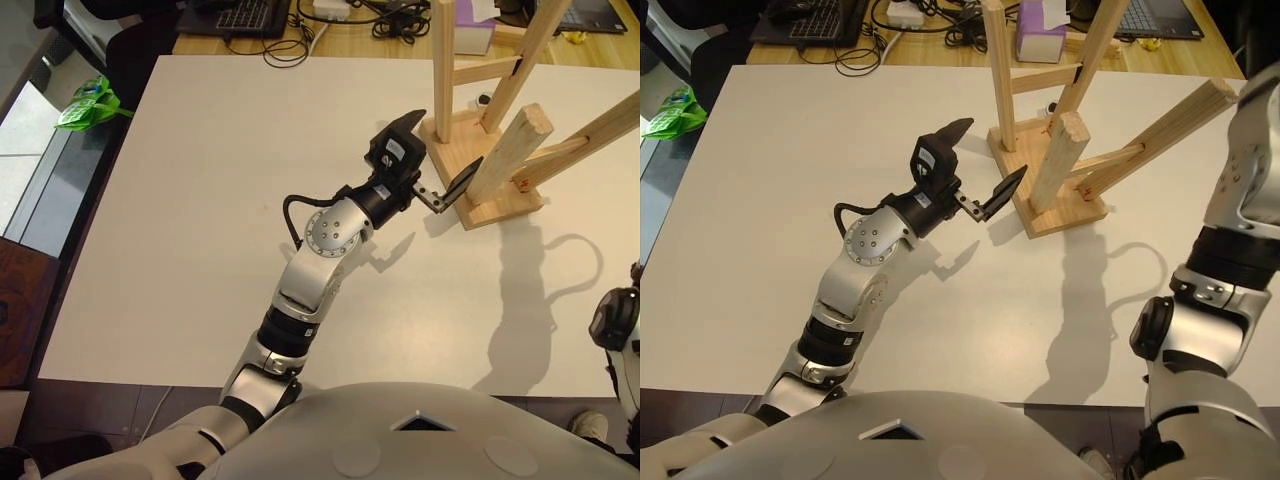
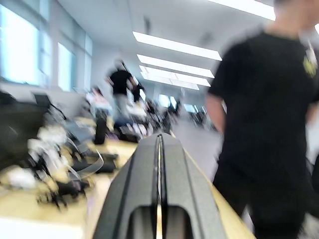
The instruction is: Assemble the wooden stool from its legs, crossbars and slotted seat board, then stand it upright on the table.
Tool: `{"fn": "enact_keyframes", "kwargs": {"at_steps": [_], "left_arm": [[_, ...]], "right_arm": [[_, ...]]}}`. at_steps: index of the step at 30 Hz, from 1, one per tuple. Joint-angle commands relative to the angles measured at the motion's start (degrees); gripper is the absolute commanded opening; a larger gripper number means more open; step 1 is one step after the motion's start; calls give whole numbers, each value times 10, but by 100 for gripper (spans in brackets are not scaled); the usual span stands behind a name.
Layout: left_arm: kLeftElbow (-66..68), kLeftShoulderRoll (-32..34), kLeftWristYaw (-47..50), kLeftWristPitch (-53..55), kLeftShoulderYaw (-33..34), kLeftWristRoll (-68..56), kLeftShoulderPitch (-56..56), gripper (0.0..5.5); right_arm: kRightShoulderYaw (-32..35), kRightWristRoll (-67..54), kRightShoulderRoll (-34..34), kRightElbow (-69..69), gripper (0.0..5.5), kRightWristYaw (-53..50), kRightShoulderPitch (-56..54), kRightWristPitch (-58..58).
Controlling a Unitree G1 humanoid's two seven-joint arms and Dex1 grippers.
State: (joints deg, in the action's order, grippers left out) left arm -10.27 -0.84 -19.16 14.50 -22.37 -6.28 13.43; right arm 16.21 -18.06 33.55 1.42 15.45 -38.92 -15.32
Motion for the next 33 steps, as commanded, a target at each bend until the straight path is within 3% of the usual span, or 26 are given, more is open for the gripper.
{"fn": "enact_keyframes", "kwargs": {"at_steps": [1,5,8,12,15,20,24,28,33], "left_arm": [[17,8,14,2,18,14,-3,540],[27,8,27,4,34,20,1,540],[27,4,31,3,34,22,-2,540],[22,0,41,3,40,23,-11,540],[25,-1,44,2,42,23,-11,540],[35,-5,46,-3,45,23,-3,540],[33,0,43,-3,49,23,-6,540],[16,6,42,2,58,18,-13,540],[17,4,38,-3,59,15,-17,540]], "right_arm": [[-66,-68,-25,101,4,54,-49,-83],[-80,-143,-33,156,4,80,-73,-170],[-114,-131,-1,159,4,118,16,-209],[-231,-46,73,93,4,189,216,-224],[-245,-11,59,41,4,172,218,-203],[-191,-53,-12,36,4,168,165,-131],[-81,-163,-57,58,4,215,157,-58],[33,-224,-66,25,4,152,115,-55],[65,-211,-70,2,4,145,171,-39]]}}
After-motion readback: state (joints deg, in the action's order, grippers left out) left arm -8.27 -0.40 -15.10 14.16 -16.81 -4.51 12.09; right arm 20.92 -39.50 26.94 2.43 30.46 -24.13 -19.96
